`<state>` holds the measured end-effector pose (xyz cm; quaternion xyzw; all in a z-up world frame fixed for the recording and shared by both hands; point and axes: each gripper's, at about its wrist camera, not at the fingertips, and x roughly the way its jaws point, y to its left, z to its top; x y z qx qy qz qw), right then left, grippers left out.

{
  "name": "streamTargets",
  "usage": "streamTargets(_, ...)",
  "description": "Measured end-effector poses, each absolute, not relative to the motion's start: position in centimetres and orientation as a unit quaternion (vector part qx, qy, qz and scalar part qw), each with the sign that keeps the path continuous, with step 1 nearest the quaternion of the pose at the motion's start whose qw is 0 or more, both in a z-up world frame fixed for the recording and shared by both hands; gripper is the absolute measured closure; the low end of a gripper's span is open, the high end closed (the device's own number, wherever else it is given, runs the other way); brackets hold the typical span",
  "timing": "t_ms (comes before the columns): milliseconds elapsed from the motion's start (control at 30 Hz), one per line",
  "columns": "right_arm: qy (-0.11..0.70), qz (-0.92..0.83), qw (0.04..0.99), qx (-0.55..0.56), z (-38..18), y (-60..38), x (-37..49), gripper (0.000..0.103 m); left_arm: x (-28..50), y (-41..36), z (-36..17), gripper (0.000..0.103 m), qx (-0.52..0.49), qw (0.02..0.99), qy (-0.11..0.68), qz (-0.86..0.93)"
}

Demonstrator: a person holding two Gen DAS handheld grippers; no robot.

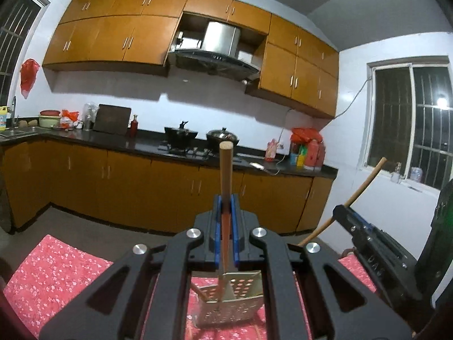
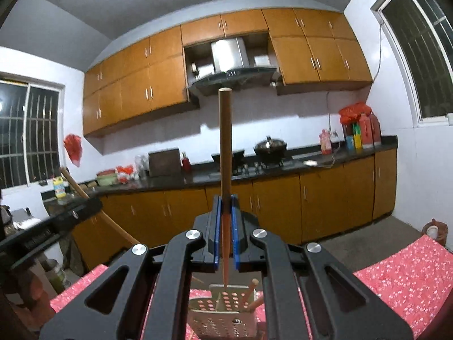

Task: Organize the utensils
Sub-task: 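Open the left tool to drop its chopstick into the holder while the right tool opens too, then lower the left tool onto a chopstick and close it while the right tool grasps another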

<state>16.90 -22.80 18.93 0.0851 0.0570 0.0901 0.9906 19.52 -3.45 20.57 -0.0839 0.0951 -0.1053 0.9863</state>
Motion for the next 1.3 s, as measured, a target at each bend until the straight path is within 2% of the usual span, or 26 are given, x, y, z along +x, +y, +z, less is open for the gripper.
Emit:
streamTargets(367, 0.134, 0.098, 0.984, 0.069, 15.7, -21.6, 18.9, 0.094, 22.7, -4.2, 15.9, 0.094, -0.079, 0.977, 0.163, -0.112)
streamTargets(433, 0.133, 0.097, 0.984, 0.071, 15.9, -21.7, 18.7, 0.086, 22.6, -4.0, 15.7, 0.09, -0.082, 0.976, 0.165, -0.114)
streamTargets(467, 0.13, 0.097, 0.984, 0.075, 16.1, -22.0, 18.3, 0.076, 22.5, -3.7, 15.7, 0.088, -0.085, 0.976, 0.165, -0.115)
streamTargets(500, 0.128, 0.097, 0.984, 0.077, 16.3, -22.0, 18.1, 0.071, 22.4, -3.5, 15.8, 0.087, -0.087, 0.976, 0.164, -0.115)
streamTargets(733, 0.113, 0.087, 0.986, 0.085, 17.1, -24.0, 15.1, 0.071, 19.3, -1.0, 16.3, 0.086, -0.1, 0.977, 0.152, -0.108)
streamTargets(800, 0.123, 0.077, 0.985, 0.089, 16.6, -24.9, 14.1, 0.071, 18.0, 0.2, 15.8, 0.081, -0.103, 0.978, 0.157, -0.095)
streamTargets(933, 0.171, 0.052, 0.979, 0.094, 13.5, -26.7, 13.2, 0.071, 16.4, 2.8, 13.0, 0.078, -0.099, 0.974, 0.192, -0.065)
streamTargets(967, 0.203, 0.046, 0.973, 0.096, 11.8, -27.1, 13.2, 0.071, 16.2, 3.2, 12.1, 0.078, -0.095, 0.973, 0.205, -0.056)
streamTargets(1167, 0.348, 0.071, 0.929, 0.1, 2.9, -25.9, 13.5, 0.071, 16.6, 3.8, 3.7, 0.078, -0.083, 0.938, 0.334, -0.042)
streamTargets(1300, 0.406, 0.098, 0.905, 0.083, -0.8, -23.5, 13.1, 0.071, 15.8, 2.9, -0.9, 0.078, -0.078, 0.915, 0.393, -0.055)
